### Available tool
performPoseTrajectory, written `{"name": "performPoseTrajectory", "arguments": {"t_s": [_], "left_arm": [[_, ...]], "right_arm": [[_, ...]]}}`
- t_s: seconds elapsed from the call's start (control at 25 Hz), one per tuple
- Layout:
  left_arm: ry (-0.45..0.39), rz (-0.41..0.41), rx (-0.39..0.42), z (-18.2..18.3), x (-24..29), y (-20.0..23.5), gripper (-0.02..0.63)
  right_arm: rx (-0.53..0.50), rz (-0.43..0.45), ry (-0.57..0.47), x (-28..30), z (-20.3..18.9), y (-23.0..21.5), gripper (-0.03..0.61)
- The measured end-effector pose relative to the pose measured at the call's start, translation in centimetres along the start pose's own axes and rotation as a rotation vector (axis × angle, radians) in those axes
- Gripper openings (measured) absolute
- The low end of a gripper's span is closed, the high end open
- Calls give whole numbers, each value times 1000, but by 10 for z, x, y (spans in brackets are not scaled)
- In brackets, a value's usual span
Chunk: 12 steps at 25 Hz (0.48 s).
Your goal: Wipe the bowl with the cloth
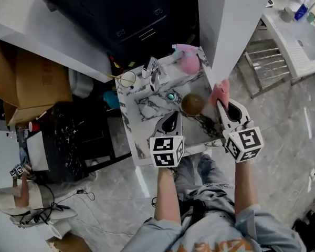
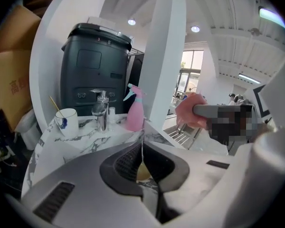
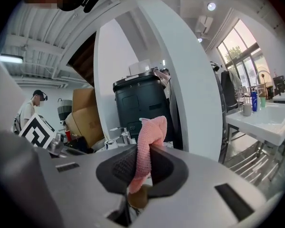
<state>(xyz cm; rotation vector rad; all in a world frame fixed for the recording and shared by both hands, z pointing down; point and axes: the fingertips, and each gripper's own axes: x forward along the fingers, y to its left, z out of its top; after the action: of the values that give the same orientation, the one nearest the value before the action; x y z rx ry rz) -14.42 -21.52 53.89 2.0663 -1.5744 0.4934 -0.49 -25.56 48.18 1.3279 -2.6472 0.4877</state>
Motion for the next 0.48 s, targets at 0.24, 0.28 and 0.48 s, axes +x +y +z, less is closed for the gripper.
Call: {"name": "performPoseTrajectory", "arguments": {"t_s": [0.24, 0.28, 0.48], "left_arm": [[104, -45, -22, -31, 37, 18, 25], [115, -49, -23, -34, 43, 21, 25], [177, -95, -31, -51, 73, 27, 25]], "right_arm": [[-1, -57, 32, 10, -18, -5, 49], [-4, -66, 36, 12, -21, -6, 49], [-14, -121, 49, 13, -29, -16, 49]]}}
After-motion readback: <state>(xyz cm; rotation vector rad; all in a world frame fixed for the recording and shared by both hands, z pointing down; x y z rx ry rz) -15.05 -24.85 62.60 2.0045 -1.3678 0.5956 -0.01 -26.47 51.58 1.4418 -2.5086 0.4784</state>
